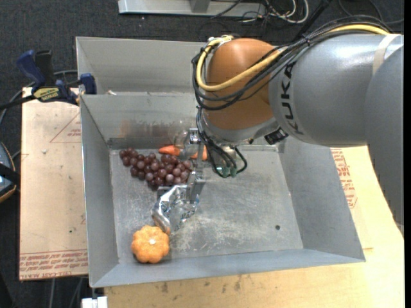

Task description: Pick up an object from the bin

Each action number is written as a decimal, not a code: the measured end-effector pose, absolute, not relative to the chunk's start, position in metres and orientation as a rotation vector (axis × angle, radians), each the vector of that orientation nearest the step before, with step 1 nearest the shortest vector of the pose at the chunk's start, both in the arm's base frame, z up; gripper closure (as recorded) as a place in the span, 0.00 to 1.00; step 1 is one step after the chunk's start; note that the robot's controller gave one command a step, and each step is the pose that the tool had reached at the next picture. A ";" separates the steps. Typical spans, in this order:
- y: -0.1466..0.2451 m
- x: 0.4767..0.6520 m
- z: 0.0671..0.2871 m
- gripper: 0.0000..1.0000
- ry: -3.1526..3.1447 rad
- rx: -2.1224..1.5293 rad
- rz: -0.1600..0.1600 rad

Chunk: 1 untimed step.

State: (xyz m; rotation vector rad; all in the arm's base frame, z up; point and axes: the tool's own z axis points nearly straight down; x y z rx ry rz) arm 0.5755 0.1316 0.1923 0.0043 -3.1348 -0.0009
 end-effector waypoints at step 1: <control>0.131 0.577 0.196 0.00 -3.142 0.000 -0.002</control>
Offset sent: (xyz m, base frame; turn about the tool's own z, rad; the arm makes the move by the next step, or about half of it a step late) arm 0.0556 0.0157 -0.1223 0.0011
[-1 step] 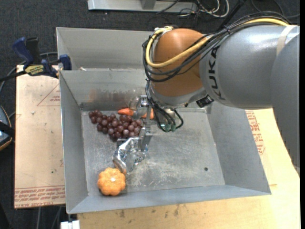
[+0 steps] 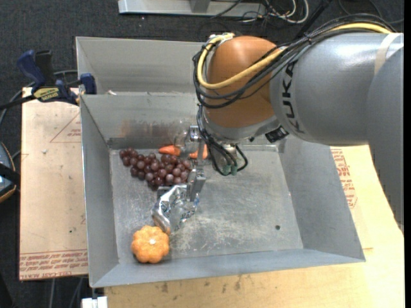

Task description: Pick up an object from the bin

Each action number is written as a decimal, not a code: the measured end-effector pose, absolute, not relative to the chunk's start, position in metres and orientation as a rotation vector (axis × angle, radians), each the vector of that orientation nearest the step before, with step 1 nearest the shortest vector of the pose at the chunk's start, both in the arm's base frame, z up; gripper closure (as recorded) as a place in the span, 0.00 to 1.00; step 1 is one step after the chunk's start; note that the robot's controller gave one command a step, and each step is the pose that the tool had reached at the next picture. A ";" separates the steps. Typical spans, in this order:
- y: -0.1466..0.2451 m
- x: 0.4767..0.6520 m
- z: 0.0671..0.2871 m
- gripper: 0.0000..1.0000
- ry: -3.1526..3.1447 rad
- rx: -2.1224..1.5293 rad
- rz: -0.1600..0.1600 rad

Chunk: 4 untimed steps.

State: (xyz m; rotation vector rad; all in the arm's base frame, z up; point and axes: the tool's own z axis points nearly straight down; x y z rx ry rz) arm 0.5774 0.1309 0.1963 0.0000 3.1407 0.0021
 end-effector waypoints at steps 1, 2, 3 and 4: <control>0.143 0.616 0.114 0.00 3.135 -0.002 0.005; 0.145 0.622 0.099 0.00 3.148 0.027 0.004; 0.156 0.621 0.110 0.00 3.128 0.267 -0.003; 0.167 0.626 0.094 0.00 3.137 0.175 -0.001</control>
Offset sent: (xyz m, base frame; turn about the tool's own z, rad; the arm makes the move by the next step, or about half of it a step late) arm 0.0334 0.0261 -0.0703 0.1882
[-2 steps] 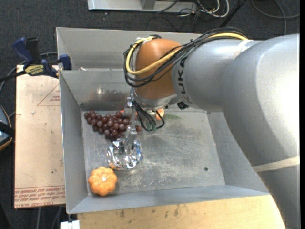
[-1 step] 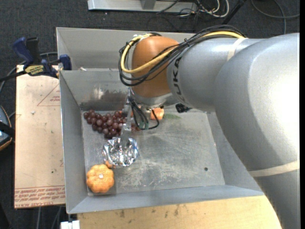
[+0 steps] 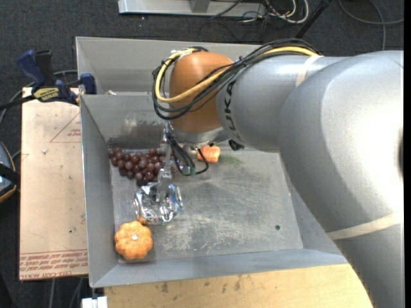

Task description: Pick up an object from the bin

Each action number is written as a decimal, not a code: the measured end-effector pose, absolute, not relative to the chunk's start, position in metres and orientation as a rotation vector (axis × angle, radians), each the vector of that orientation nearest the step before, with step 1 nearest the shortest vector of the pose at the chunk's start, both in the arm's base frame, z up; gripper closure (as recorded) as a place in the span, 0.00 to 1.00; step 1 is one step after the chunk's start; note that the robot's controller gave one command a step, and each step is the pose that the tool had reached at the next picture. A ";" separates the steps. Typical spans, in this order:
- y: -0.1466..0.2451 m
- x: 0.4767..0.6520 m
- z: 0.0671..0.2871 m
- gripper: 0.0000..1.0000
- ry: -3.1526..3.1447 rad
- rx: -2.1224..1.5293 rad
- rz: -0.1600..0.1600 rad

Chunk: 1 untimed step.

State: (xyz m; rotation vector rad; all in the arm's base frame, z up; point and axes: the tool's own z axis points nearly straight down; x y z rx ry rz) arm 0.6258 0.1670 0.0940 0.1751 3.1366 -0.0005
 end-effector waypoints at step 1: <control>0.166 0.626 0.103 1.00 3.129 0.161 0.013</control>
Offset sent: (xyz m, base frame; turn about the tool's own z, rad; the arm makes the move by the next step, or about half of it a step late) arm 0.0000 0.0000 0.0000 0.0000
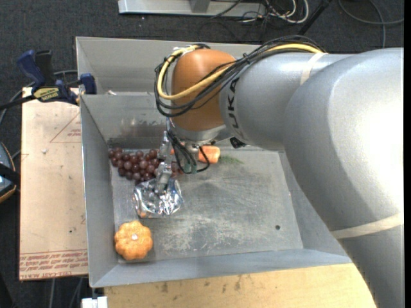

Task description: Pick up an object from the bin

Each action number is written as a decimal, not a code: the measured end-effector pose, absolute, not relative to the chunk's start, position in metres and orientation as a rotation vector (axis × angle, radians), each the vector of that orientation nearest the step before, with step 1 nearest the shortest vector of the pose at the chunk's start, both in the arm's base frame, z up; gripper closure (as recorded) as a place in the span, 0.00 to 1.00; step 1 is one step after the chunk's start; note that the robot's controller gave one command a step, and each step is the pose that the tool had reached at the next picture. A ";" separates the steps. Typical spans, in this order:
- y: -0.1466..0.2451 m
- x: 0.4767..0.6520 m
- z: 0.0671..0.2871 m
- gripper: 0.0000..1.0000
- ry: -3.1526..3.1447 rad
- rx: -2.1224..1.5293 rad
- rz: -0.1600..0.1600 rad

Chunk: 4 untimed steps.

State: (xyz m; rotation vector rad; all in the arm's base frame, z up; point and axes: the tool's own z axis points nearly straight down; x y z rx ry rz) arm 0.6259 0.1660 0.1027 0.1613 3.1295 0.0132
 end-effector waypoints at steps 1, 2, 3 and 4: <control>0.167 0.628 0.105 1.00 3.120 0.163 0.020; 0.167 0.631 0.106 1.00 3.102 0.162 0.027; 0.166 0.628 0.104 1.00 3.114 0.161 0.016; 0.166 0.628 0.110 1.00 3.125 0.161 0.008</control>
Offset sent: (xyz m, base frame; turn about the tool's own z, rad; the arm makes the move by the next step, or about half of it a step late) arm 0.0000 -0.0001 0.0435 -0.0001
